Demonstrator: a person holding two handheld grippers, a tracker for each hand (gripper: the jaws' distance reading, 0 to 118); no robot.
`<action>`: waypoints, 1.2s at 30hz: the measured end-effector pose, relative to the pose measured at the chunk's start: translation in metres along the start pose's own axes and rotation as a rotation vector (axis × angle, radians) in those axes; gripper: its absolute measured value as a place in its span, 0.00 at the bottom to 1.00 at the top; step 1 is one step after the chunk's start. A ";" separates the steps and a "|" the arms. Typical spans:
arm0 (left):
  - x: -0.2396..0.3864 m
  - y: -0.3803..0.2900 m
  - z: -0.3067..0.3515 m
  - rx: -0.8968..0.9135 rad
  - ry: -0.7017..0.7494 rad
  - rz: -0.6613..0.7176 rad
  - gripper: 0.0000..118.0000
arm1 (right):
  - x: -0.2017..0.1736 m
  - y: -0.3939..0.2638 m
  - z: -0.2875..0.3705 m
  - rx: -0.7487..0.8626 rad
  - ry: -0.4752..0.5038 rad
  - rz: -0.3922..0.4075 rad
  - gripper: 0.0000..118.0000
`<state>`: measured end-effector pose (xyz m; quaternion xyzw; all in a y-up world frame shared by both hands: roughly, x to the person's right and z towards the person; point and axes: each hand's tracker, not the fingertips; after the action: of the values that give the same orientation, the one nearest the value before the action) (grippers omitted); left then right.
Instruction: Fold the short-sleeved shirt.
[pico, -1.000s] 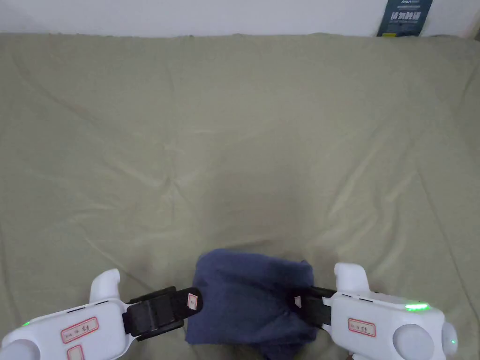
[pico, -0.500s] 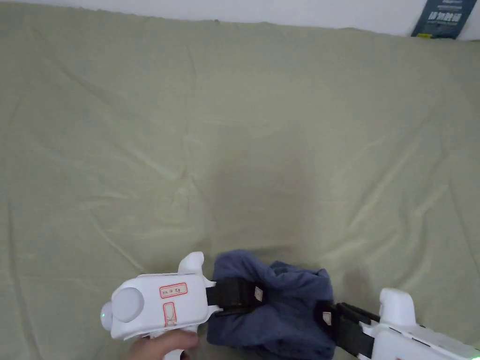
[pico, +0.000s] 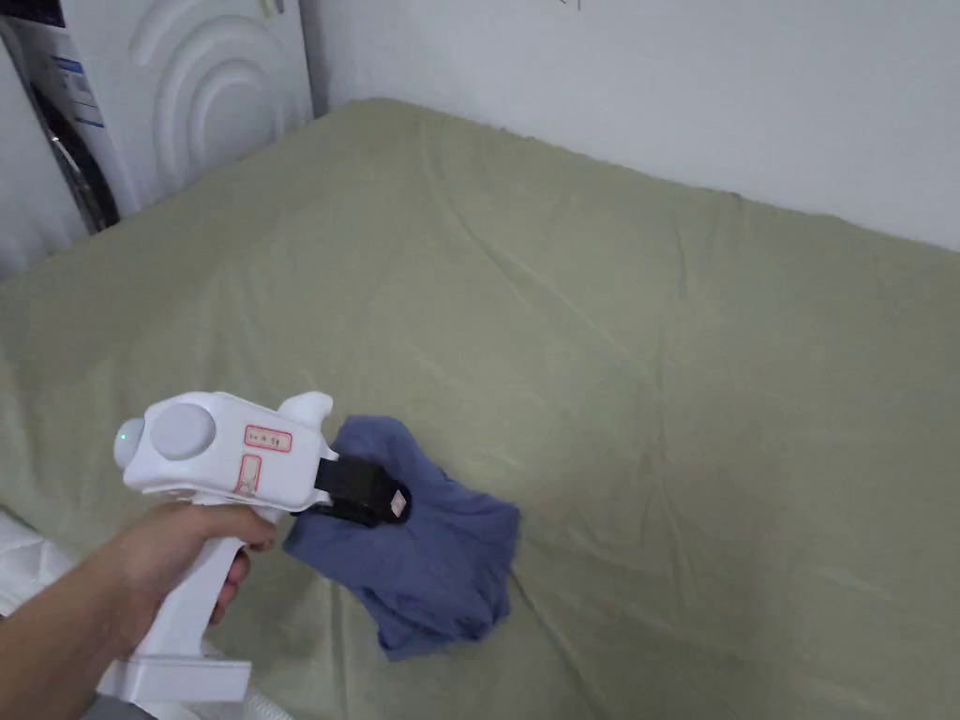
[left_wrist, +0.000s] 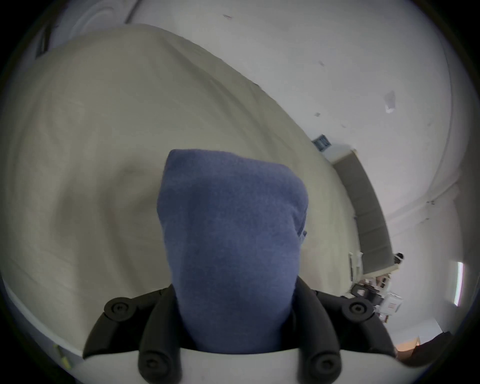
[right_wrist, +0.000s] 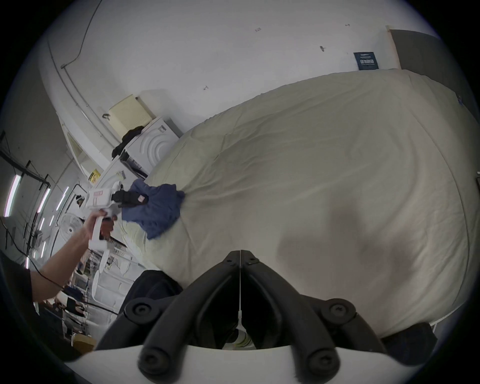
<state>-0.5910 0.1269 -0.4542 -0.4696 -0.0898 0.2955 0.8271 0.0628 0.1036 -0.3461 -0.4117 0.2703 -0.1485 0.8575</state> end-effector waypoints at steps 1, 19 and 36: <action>-0.023 0.014 0.012 -0.001 0.035 0.003 0.22 | -0.005 -0.001 -0.001 -0.010 -0.004 0.016 0.01; -0.123 -0.008 0.136 0.239 0.300 0.170 0.89 | -0.053 0.019 0.001 0.036 -0.028 0.131 0.01; 0.295 -0.173 0.152 1.003 0.341 -0.572 0.05 | -0.077 0.084 0.160 0.521 -0.325 0.309 0.01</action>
<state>-0.3476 0.3395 -0.2659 -0.0202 0.0716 -0.0120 0.9972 0.0970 0.2920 -0.3042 -0.1515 0.1422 -0.0135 0.9781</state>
